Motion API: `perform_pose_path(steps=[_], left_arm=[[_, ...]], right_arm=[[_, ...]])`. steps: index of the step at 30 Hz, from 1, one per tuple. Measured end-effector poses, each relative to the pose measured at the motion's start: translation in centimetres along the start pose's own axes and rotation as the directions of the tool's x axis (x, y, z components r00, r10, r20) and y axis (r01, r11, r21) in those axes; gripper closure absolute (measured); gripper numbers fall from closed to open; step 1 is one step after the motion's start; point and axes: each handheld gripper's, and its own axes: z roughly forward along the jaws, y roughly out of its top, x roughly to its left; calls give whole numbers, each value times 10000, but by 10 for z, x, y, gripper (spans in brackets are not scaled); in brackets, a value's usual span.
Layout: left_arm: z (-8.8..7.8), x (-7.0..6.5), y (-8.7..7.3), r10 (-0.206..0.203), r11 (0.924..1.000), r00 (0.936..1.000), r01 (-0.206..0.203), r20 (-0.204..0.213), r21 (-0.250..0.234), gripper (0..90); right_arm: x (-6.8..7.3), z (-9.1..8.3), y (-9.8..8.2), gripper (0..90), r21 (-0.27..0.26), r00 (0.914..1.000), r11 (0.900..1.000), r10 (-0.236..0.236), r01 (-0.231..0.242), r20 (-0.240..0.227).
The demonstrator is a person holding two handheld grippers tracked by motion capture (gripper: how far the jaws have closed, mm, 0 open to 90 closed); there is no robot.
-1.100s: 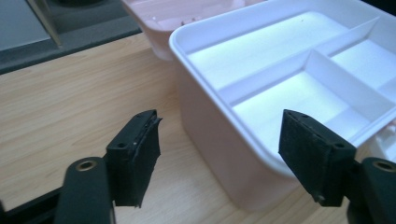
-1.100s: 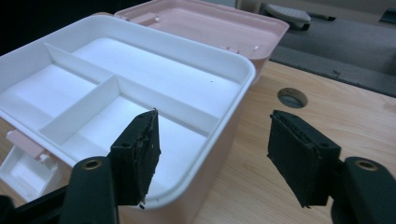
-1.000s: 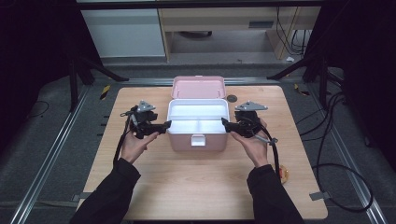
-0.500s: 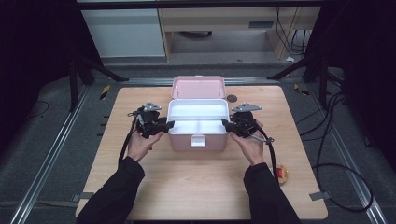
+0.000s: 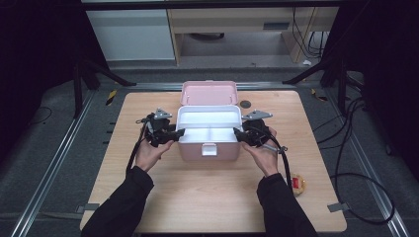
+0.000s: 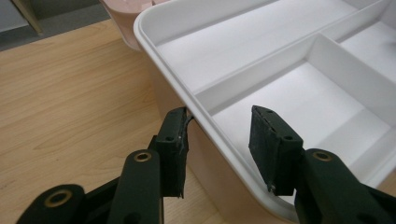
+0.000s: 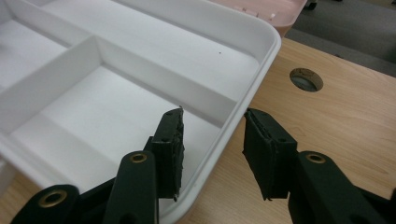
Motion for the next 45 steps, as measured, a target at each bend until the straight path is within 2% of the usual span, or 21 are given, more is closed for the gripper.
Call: perform_pose_path(steps=[1,4,8,14,19,25,28,30,32,33,34,35,36,37,38,39,41,42,43,45], left_arm=[[4,0,-1,93,9999,10000,-93,-36,116,577],[5,4,-2,-177,9998,9996,175,227,105,581],[3,1,-2,-71,9998,9999,69,101,181,593],[-6,-8,-7,117,9994,9998,-122,149,326,592],[-16,-17,-17,101,9995,9998,-106,186,294,590],[-21,-19,-20,295,9989,9994,-301,181,359,583],[-24,-17,-19,380,9992,9987,-384,337,123,539],[-29,-15,-15,456,9989,9982,-451,401,-127,460],[-36,-12,-11,707,9969,9970,-696,301,-368,385],[-36,-12,-11,707,9969,9970,-696,301,-368,372],[-42,-9,-8,947,9930,9952,-926,259,-735,355],[-42,-9,-8,947,9930,9952,-926,259,-735,339],[-44,-7,-6,1118,9905,9934,-1093,257,-834,339],[-45,-3,-3,1618,9825,9867,-1594,174,-961,315],[-46,-2,-1,1923,9756,9813,-1897,126,-1101,300],[-46,-1,1,2126,9720,9770,-2097,170,-1055,296],[-46,0,4,2213,9720,9747,-2178,315,-877,326],[-44,0,8,2471,9665,9683,-2435,371,-816,327],[-43,1,10,2540,9654,9658,-2499,515,-743,325],[-41,2,13,2512,9671,9643,-2465,835,-624,320]], right_arm=[[0,2,-1,588,-32,9999,9999,113,-113,-12],[-2,2,-2,615,-70,9989,9990,451,-451,-113],[0,-2,-6,610,-107,9981,9983,578,-581,-212],[6,-13,-13,608,-21,9975,9978,666,-667,-234],[13,-25,-20,609,112,9965,9970,764,-761,-333],[19,-31,-23,607,123,9967,9971,759,-755,-300],[18,-31,-22,576,63,9979,9983,579,-578,-298],[16,-34,-20,516,-186,9991,9990,409,-411,-101],[12,-40,-17,467,-634,9988,9969,466,-474,-136],[12,-40,-17,467,-634,9988,9969,466,-474,-136],[6,-46,-14,419,-987,9985,9938,483,-506,-251],[6,-46,-14,419,-987,9985,9938,483,-506,-251],[3,-48,-13,403,-1142,9982,9920,504,-539,-338],[-2,-52,-9,376,-1354,9980,9898,369,-436,-518],[-5,-54,-8,369,-1462,9980,9888,233,-316,-586],[-7,-55,-6,364,-1559,9975,9875,123,-230,-695],[-11,-56,-1,366,-1561,9968,9877,-128,3,-794],[-12,-56,1,365,-1573,9959,9875,-264,126,-860],[-14,-56,3,363,-1584,9950,9869,-450,305,-886],[-17,-55,8,372,-1606,9930,9842,-877,743,-785]])
